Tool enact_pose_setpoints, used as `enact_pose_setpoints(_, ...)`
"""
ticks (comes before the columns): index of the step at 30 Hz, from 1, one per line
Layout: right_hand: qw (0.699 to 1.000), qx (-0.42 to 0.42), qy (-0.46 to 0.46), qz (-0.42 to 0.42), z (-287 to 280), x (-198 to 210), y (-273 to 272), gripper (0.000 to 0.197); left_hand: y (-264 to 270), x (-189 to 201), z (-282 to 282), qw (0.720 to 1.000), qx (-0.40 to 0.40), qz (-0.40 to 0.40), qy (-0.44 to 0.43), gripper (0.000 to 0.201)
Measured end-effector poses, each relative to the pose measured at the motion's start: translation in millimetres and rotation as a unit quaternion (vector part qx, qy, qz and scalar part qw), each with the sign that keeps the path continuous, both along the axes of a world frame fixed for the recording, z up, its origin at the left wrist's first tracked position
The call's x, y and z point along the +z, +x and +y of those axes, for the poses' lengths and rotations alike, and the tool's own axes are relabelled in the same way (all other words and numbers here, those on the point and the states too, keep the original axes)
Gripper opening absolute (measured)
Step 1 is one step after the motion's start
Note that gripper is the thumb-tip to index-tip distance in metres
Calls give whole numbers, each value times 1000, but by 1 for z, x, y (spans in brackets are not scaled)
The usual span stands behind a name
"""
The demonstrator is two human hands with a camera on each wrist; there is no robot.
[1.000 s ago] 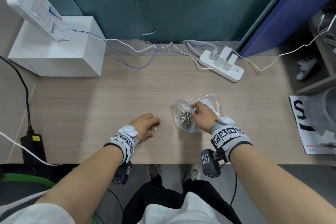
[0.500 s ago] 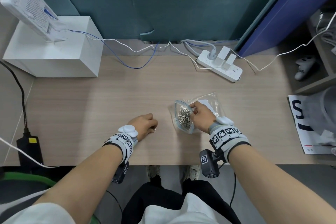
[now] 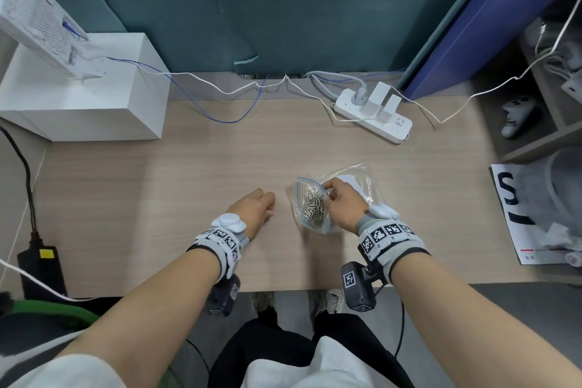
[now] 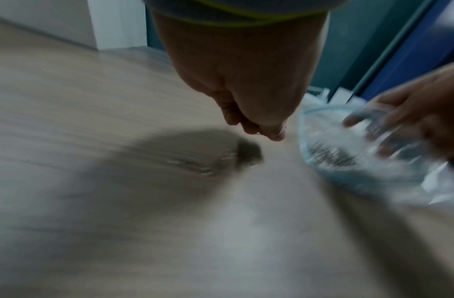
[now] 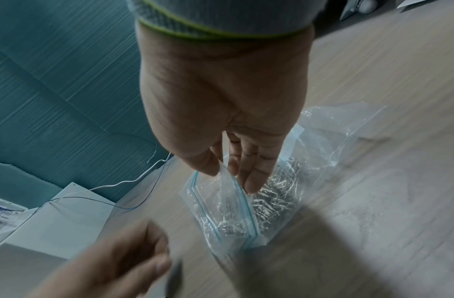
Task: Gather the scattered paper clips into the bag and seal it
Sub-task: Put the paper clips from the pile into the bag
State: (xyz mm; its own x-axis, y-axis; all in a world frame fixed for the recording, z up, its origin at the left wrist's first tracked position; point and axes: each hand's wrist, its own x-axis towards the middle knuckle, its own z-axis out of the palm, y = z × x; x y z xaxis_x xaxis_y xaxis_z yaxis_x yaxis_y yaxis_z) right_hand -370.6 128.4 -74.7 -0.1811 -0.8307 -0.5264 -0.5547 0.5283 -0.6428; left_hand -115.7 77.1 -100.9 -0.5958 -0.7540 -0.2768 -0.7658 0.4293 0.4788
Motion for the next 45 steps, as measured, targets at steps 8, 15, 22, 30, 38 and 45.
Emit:
enact_pose_setpoints(8, 1000, 5, -4, 9, -1, 2, 4, 32, -53, 15, -4, 991, 32, 111, 72, 28)
enact_pose_setpoints(15, 1000, 12, -4, 7, -3, 1, 5, 29, 49, 4, -13, 995, 83, -22, 49, 28)
enact_pose_setpoints(22, 1000, 25, -2, 7, -5, 2, 13, 31, 53, 2, 8, 997, 51, -6, 65, 32)
enact_pose_setpoints(30, 999, 28, -4, 15, -4, 2, 14, 29, 63, -6, 10, 999, -17, -2, 48, 58)
enact_pose_setpoints(38, 1000, 24, -4, 17, 0, 2, 13, 28, 31, -6, 4, 1000, -5, 3, 19, 11)
enact_pose_setpoints(45, 999, 31, 3, 26, 0, 2, 13, 31, 20, -12, 4, 1000, -1, -18, -5, 9)
